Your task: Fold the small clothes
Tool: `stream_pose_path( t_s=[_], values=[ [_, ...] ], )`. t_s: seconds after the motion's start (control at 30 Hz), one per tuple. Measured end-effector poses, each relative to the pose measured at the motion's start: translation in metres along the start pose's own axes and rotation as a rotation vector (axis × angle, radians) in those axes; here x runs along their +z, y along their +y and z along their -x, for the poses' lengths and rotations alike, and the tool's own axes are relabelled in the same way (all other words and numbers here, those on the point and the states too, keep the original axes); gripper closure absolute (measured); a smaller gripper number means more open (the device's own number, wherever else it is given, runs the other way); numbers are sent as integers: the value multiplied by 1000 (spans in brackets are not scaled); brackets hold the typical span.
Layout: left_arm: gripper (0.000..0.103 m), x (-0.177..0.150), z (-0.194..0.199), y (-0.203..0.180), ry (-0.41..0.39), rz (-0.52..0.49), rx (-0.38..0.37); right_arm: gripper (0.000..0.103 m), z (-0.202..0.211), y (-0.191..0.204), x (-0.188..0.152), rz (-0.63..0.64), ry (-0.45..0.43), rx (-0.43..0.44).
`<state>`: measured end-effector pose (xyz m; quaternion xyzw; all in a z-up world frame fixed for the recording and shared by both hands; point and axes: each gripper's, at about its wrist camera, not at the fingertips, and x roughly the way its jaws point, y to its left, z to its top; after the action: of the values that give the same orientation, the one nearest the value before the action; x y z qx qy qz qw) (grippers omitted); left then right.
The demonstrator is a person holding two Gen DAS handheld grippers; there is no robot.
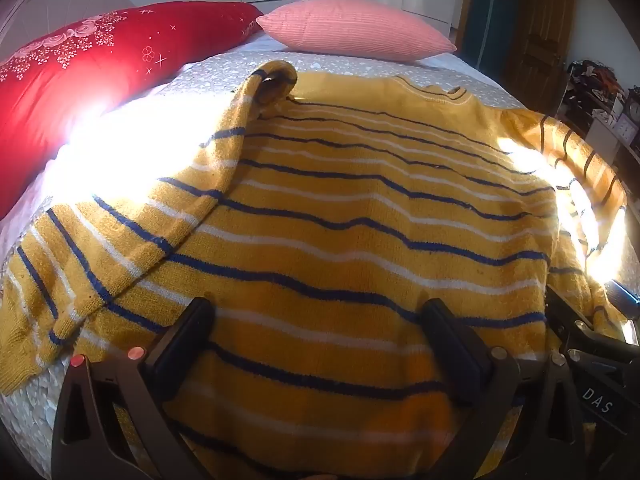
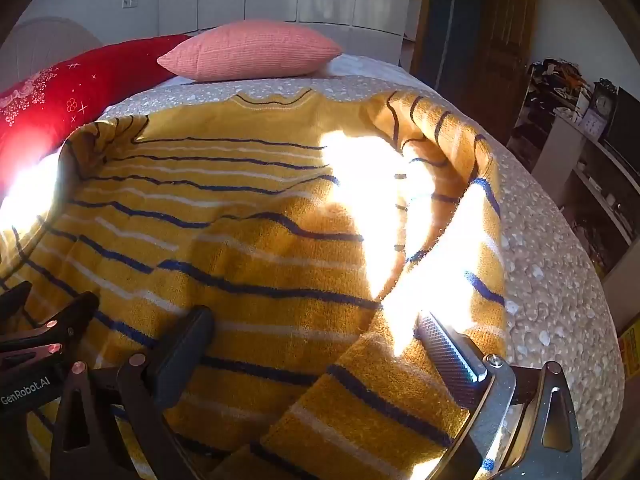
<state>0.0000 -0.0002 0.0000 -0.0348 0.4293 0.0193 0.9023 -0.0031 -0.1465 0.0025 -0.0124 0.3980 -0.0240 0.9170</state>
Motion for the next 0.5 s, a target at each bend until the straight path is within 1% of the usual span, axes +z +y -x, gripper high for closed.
stream_pose_path(
  t_s=[0.5],
  values=[
    [0,0,0,0,-1,2,-3,0,1,2,-1,11,-5,-15]
  ],
)
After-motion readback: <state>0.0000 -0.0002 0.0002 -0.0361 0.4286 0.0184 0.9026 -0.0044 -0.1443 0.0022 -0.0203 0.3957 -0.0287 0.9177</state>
